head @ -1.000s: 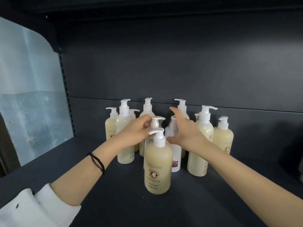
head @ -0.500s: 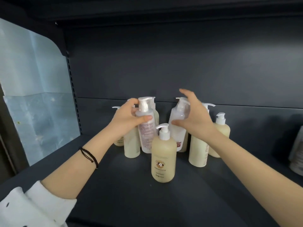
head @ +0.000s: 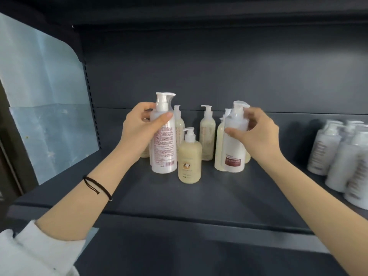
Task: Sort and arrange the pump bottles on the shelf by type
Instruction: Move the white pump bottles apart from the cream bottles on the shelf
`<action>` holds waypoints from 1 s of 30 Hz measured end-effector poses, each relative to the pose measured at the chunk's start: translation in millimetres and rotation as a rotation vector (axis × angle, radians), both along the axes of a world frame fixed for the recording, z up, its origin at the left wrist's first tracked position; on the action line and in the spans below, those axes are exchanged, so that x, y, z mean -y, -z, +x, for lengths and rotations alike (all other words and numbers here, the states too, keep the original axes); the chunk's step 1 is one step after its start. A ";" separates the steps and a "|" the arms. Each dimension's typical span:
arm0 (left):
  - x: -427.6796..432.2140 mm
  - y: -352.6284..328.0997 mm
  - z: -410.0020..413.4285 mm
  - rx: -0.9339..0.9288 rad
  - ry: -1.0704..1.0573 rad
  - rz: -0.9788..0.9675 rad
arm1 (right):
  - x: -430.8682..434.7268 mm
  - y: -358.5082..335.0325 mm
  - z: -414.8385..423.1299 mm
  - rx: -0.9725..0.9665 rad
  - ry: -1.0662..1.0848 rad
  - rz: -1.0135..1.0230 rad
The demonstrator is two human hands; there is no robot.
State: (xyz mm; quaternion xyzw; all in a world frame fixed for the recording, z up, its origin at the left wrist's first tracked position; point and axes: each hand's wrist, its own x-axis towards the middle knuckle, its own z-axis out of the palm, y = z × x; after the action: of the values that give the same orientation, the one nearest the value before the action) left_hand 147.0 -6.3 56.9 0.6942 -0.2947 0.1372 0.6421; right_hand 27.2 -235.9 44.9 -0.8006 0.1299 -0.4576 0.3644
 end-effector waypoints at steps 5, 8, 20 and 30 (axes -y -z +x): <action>17.9 21.6 -41.6 -0.060 0.134 0.048 | 5.3 25.8 -50.9 -0.071 0.019 0.046; 37.3 32.0 -65.2 -0.076 0.222 0.081 | 15.4 37.2 -79.4 -0.104 0.033 0.065; 173.4 48.1 -169.9 -0.105 0.419 0.084 | 114.5 47.6 -203.8 -0.155 0.137 0.069; 300.6 57.8 -265.3 -0.129 0.464 0.049 | 234.0 51.6 -291.0 -0.086 0.232 0.046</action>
State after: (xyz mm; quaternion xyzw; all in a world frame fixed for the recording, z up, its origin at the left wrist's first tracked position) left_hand -118.3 -306.9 -0.8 0.6306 -0.4082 -0.0658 0.6568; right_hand -263.8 -469.9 -6.7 -0.7906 0.2477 -0.4588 0.3211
